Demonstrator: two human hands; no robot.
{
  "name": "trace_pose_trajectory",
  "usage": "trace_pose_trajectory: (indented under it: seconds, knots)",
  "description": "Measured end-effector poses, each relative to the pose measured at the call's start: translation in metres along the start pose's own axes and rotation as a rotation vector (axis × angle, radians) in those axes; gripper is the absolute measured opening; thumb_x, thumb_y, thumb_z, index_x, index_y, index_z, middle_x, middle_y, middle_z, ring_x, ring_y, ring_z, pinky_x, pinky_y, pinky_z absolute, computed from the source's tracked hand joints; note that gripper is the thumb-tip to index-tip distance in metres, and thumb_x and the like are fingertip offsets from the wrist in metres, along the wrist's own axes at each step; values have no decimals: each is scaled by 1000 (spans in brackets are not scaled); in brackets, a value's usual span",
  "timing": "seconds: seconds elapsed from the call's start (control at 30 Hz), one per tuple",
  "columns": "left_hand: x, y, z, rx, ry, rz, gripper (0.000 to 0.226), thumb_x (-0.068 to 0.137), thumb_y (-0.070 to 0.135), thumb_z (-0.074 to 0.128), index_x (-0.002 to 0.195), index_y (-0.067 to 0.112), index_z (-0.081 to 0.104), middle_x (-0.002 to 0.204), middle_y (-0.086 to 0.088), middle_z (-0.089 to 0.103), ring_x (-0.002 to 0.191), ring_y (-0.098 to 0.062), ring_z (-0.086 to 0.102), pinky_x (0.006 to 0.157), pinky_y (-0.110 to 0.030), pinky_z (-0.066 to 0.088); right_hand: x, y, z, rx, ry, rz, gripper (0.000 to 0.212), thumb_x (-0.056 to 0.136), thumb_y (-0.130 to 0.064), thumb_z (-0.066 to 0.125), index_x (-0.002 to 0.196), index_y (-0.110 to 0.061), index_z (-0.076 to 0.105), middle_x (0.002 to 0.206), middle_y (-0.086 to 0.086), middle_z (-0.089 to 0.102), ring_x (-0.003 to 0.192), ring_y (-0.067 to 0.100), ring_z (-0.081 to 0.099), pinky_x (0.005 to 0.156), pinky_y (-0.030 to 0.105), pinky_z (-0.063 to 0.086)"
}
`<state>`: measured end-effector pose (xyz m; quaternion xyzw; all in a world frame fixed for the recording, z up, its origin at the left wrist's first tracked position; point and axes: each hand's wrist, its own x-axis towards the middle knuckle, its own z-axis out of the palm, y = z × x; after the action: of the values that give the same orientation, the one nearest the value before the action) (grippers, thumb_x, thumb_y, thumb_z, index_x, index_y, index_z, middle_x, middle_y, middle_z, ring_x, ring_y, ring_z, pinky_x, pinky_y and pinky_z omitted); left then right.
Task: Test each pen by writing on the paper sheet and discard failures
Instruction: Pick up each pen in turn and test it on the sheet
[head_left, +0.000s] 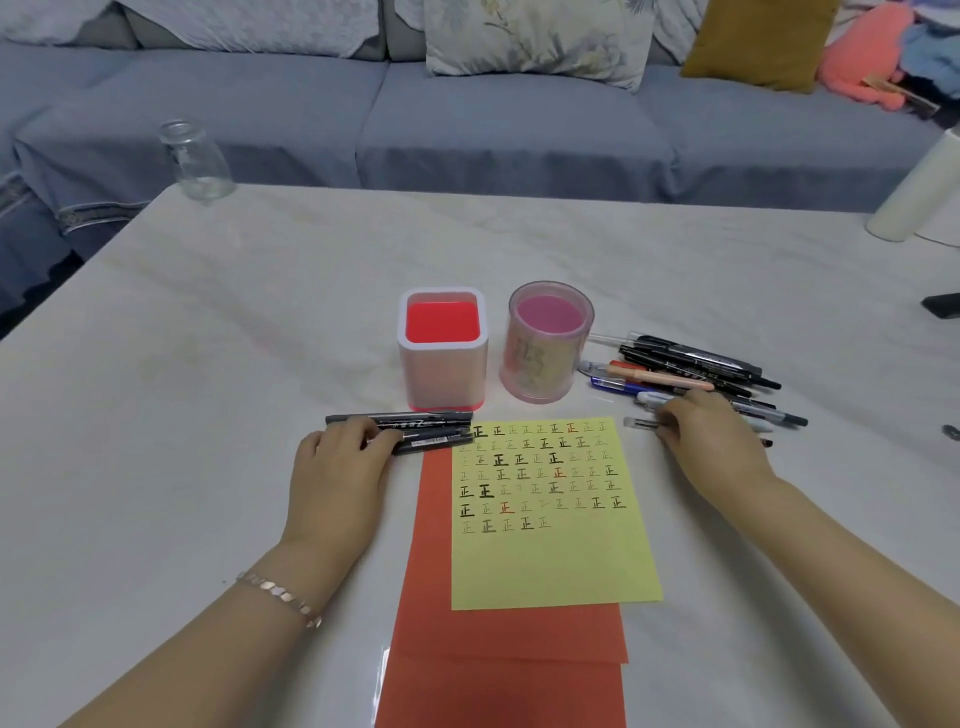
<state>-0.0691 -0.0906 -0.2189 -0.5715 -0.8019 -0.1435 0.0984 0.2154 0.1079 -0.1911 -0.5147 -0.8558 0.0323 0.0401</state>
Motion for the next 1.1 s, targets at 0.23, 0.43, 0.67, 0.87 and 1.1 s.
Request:
trace_pose_trajectory:
  seconds: [0.23, 0.43, 0.67, 0.87, 1.1]
  knots:
    - [3, 47, -23, -278, 38, 119, 40, 78, 26, 44, 112, 12, 60, 102, -8, 62, 95, -21, 47, 83, -33, 38, -20, -12, -14, 71, 106, -206, 27, 92, -20, 43, 101, -8, 66, 96, 14, 67, 91, 35, 57, 78, 40, 42]
    - [3, 109, -49, -333, -40, 405, 48, 83, 41, 41, 122, 15, 48, 101, 0, 66, 92, -13, 53, 78, -24, 38, -62, -56, -47, 342, 89, -555, 33, 93, -40, 37, 98, -21, 62, 85, 0, 62, 77, 20, 57, 72, 25, 39]
    - [-7, 117, -63, -432, -217, 130, 31, 94, 38, 30, 98, 25, 57, 71, 9, 62, 67, -13, 59, 57, -28, 40, -90, -69, -57, 484, 505, -394, 12, 82, -25, 58, 78, -15, 64, 72, -2, 55, 77, 11, 46, 78, 12, 31]
    - [-18, 119, -67, -781, -268, 206, 29, 93, 35, 28, 111, 30, 51, 93, 19, 55, 87, -2, 49, 78, -23, 40, -95, -89, -63, 1333, -77, 162, 24, 76, -36, 58, 79, -13, 50, 38, -6, 36, 37, 8, 32, 39, 15, 29]
    - [-20, 122, -64, -833, -348, 303, 22, 92, 34, 28, 98, 28, 48, 82, 20, 43, 81, 5, 41, 72, -10, 32, -99, -112, -56, 1388, 6, 193, 45, 94, -30, 40, 55, -7, 45, 34, -1, 39, 30, 10, 34, 36, 15, 30]
